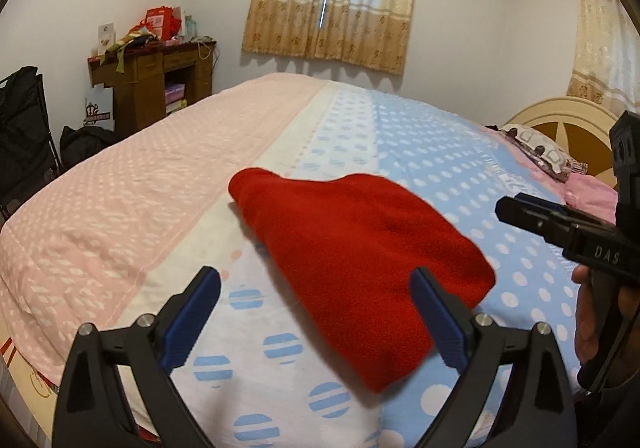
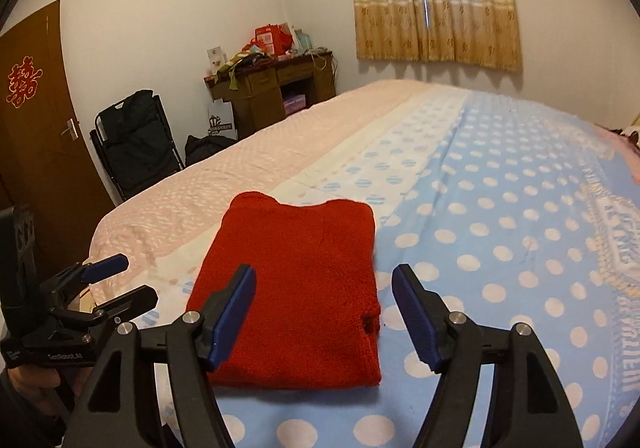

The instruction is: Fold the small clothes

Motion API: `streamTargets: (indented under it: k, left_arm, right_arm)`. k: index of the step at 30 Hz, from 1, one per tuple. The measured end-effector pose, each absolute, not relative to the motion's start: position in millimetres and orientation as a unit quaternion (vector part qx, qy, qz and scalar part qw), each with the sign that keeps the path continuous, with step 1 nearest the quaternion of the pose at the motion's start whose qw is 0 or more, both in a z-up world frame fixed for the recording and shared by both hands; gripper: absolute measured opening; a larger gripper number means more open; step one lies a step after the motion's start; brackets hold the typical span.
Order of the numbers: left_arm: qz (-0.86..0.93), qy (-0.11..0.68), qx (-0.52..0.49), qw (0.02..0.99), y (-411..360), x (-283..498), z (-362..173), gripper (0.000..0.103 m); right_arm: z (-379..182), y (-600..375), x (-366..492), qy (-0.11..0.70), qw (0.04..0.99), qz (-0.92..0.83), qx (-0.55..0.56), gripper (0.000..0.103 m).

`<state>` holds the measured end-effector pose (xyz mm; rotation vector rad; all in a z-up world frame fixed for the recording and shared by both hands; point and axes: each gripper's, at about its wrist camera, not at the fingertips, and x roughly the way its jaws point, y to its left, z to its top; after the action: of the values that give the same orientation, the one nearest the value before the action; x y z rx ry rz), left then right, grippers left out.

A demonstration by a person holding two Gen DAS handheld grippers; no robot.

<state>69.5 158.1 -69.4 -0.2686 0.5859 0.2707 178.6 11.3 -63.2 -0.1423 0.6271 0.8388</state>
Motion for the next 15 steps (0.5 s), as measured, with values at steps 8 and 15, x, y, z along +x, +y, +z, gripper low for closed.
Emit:
streamTargets:
  k: [8, 15]
  left_arm:
    - [0.129, 0.273, -0.131, 0.944, 156, 63, -63, 0.098]
    - [0.128, 0.267, -0.124, 0.947, 149, 62, -59, 0.098]
  right_arm:
    - [-57, 5, 169, 0.288, 0.875, 0.383, -0.067, 0.072]
    - [-64, 2, 163, 0.297, 0.871, 0.384, -0.071, 0.072]
